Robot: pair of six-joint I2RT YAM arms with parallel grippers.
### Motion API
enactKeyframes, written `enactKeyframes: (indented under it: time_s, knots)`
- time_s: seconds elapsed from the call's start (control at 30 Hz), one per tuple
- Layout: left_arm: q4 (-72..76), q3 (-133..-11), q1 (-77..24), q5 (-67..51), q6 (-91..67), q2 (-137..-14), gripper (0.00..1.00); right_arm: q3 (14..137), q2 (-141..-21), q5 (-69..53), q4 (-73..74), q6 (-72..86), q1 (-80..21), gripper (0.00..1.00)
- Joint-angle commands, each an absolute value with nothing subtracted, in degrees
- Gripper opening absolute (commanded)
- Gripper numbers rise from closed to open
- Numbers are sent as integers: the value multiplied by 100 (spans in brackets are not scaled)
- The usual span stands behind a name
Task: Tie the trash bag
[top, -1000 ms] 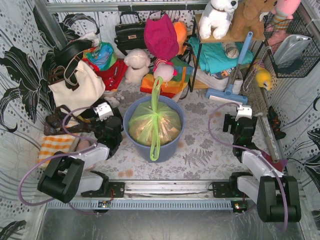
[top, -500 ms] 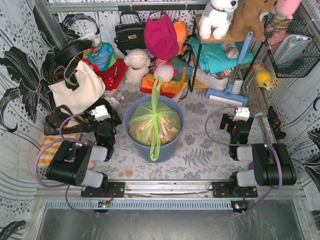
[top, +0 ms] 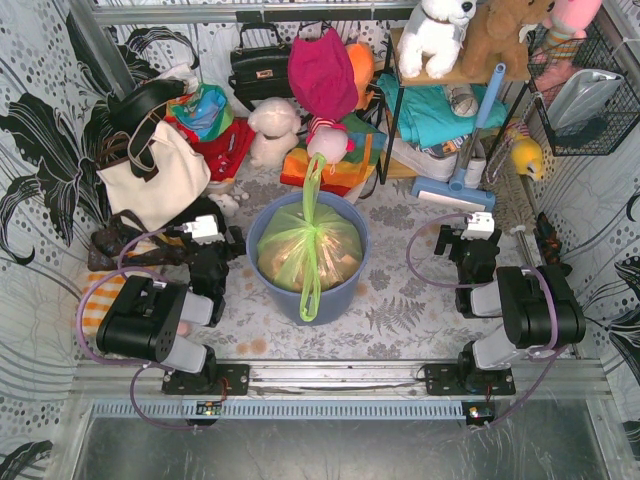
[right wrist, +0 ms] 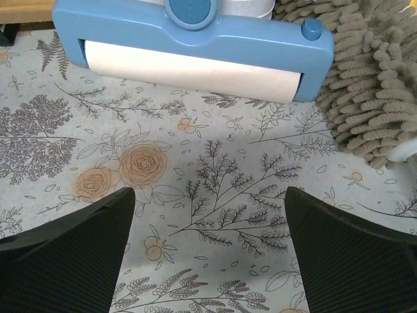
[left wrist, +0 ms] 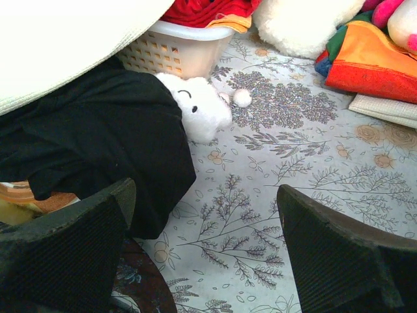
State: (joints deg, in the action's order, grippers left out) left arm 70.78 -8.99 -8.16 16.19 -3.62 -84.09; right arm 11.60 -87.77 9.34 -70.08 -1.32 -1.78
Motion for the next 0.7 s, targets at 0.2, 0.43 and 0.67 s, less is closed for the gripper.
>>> enactKeyframes:
  time_s: [0.2, 0.43, 0.67]
  knots:
    - [7420, -977, -765, 1529, -333, -8416, 98, 1117, -8801, 835, -7399, -176, -141, 97]
    - [7410, -976, -765, 1529, -329, -8421, 98, 1118, -8799, 832, -7399, -185, -144, 97]
    - [7416, -972, -765, 1529, -327, -8411, 98, 1107, -8807, 870, -7432, -197, -146, 97]
